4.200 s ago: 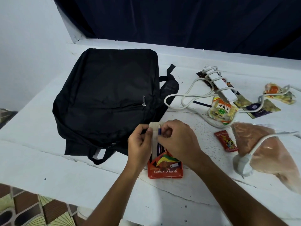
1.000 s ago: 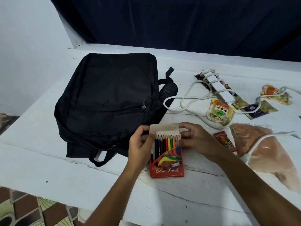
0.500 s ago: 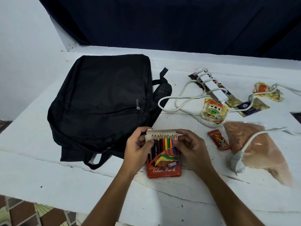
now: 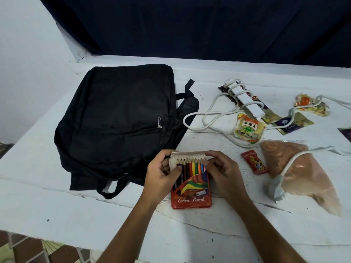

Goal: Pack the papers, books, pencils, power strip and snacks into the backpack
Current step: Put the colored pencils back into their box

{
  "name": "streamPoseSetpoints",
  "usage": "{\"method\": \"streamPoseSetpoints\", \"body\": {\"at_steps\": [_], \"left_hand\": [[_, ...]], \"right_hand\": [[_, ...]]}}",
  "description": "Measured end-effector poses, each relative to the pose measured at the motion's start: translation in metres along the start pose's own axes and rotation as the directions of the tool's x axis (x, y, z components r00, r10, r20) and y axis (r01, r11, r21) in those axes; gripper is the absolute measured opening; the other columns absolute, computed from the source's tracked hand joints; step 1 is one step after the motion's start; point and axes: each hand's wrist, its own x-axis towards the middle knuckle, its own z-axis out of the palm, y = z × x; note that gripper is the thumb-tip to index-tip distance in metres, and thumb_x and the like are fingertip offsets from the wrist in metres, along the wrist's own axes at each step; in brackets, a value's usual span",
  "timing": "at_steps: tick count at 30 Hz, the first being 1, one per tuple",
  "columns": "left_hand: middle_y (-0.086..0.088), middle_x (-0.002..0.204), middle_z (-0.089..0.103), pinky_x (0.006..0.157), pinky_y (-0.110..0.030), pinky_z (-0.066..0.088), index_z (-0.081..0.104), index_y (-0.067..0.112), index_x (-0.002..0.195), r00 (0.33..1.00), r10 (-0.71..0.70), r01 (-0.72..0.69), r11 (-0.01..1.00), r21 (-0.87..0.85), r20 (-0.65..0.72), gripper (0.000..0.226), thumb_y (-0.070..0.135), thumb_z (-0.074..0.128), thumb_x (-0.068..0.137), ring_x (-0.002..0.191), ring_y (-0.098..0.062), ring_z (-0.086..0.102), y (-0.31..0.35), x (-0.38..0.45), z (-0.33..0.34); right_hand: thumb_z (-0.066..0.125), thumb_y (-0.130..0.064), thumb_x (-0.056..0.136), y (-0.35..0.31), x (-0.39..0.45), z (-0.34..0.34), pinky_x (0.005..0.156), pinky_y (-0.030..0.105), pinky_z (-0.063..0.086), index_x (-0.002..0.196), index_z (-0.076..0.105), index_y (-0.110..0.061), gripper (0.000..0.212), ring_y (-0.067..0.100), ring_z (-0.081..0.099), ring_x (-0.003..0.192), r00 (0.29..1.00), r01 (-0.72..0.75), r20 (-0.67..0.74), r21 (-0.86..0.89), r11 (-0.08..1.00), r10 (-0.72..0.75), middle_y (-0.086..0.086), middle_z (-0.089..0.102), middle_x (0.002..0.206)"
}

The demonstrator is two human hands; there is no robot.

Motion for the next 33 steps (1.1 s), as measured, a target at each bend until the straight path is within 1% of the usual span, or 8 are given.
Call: {"method": "streamPoseSetpoints", "body": {"at_steps": [3, 9, 13, 16, 19, 23, 29, 33], "left_hand": [[-0.011, 0.088, 0.073, 0.075, -0.042, 0.059, 0.060, 0.011, 0.103, 1.000, 0.005, -0.005, 1.000, 0.004, -0.006, 0.027, -0.009, 0.062, 0.086, 0.086, -0.027, 0.071, 0.001, 0.000, 0.001], [-0.009, 0.086, 0.073, 0.069, -0.031, 0.058, 0.061, 0.014, 0.101, 1.000, 0.005, -0.004, 1.000, 0.024, -0.026, 0.027, -0.003, 0.070, 0.082, 0.081, -0.021, 0.070, 0.001, 0.001, 0.004], [-0.007, 0.086, 0.072, 0.070, -0.032, 0.059, 0.061, 0.014, 0.102, 0.999, 0.001, 0.001, 0.999, 0.051, -0.032, 0.028, -0.004, 0.070, 0.082, 0.082, -0.020, 0.071, 0.000, 0.002, 0.004], [-0.008, 0.086, 0.073, 0.069, -0.033, 0.059, 0.061, 0.011, 0.102, 0.999, 0.002, 0.001, 0.998, 0.055, -0.047, 0.026, -0.001, 0.071, 0.081, 0.081, -0.021, 0.071, 0.001, 0.001, 0.006], [-0.004, 0.086, 0.073, 0.068, -0.032, 0.060, 0.061, 0.010, 0.103, 0.998, -0.001, 0.006, 0.996, 0.087, -0.062, 0.029, 0.002, 0.076, 0.078, 0.080, -0.017, 0.072, 0.001, 0.001, 0.007], [-0.002, 0.085, 0.073, 0.066, -0.030, 0.059, 0.061, 0.011, 0.102, 0.997, -0.007, 0.016, 0.992, 0.123, -0.079, 0.032, 0.003, 0.078, 0.076, 0.079, -0.014, 0.072, 0.001, 0.002, 0.008], [-0.001, 0.088, 0.073, 0.069, -0.037, 0.061, 0.061, 0.012, 0.101, 0.994, -0.006, 0.024, 0.987, 0.157, -0.111, 0.036, 0.012, 0.082, 0.073, 0.081, -0.014, 0.072, 0.001, 0.002, 0.012], [0.001, 0.086, 0.072, 0.068, -0.038, 0.061, 0.061, 0.014, 0.099, 0.990, 0.010, 0.019, 0.979, 0.204, -0.139, 0.037, 0.013, 0.084, 0.071, 0.078, -0.012, 0.071, -0.002, 0.003, 0.013]], "right_hand": [[0.059, -0.008, 0.092, 0.000, 0.000, 0.000, 0.055, 0.023, 0.056, 0.099, 0.062, -0.025, 0.019, 0.014, 0.071, 0.086, 1.000, -0.022, -0.001, 0.016, 1.000, 0.022, 0.011, 0.070, 0.079], [0.059, -0.009, 0.092, 0.000, 0.000, 0.000, 0.055, 0.023, 0.056, 0.097, 0.062, -0.029, 0.020, 0.013, 0.071, 0.083, 1.000, -0.007, -0.002, -0.008, 1.000, 0.007, 0.009, 0.070, 0.080], [0.059, -0.010, 0.092, 0.001, 0.000, 0.000, 0.057, 0.026, 0.058, 0.096, 0.061, -0.033, 0.023, 0.015, 0.071, 0.082, 1.000, 0.013, -0.006, -0.052, 0.999, -0.013, 0.013, 0.069, 0.078], [0.059, -0.011, 0.091, 0.001, 0.000, 0.000, 0.055, 0.022, 0.056, 0.096, 0.060, -0.033, 0.022, 0.011, 0.071, 0.082, 1.000, 0.018, -0.004, -0.052, 0.998, -0.018, 0.010, 0.070, 0.079], [0.059, -0.010, 0.092, 0.001, -0.001, 0.000, 0.054, 0.021, 0.054, 0.098, 0.061, -0.028, 0.020, 0.011, 0.071, 0.081, 1.000, 0.005, -0.004, -0.023, 1.000, -0.005, 0.007, 0.071, 0.079], [0.059, -0.010, 0.092, 0.003, 0.000, 0.000, 0.056, 0.027, 0.057, 0.098, 0.062, -0.029, 0.020, 0.015, 0.071, 0.079, 1.000, 0.008, -0.011, -0.041, 0.999, -0.008, 0.008, 0.070, 0.077], [0.053, -0.007, 0.095, 0.004, 0.000, 0.000, 0.056, 0.022, 0.055, 0.097, 0.062, -0.028, 0.023, 0.014, 0.071, 0.084, 1.000, -0.008, -0.014, 0.009, 1.000, 0.008, 0.005, 0.070, 0.091], [0.057, -0.009, 0.093, 0.006, 0.000, -0.001, 0.057, 0.027, 0.057, 0.098, 0.062, -0.028, 0.020, 0.018, 0.070, 0.083, 1.000, 0.014, -0.008, -0.014, 1.000, -0.014, 0.009, 0.070, 0.085]]}}
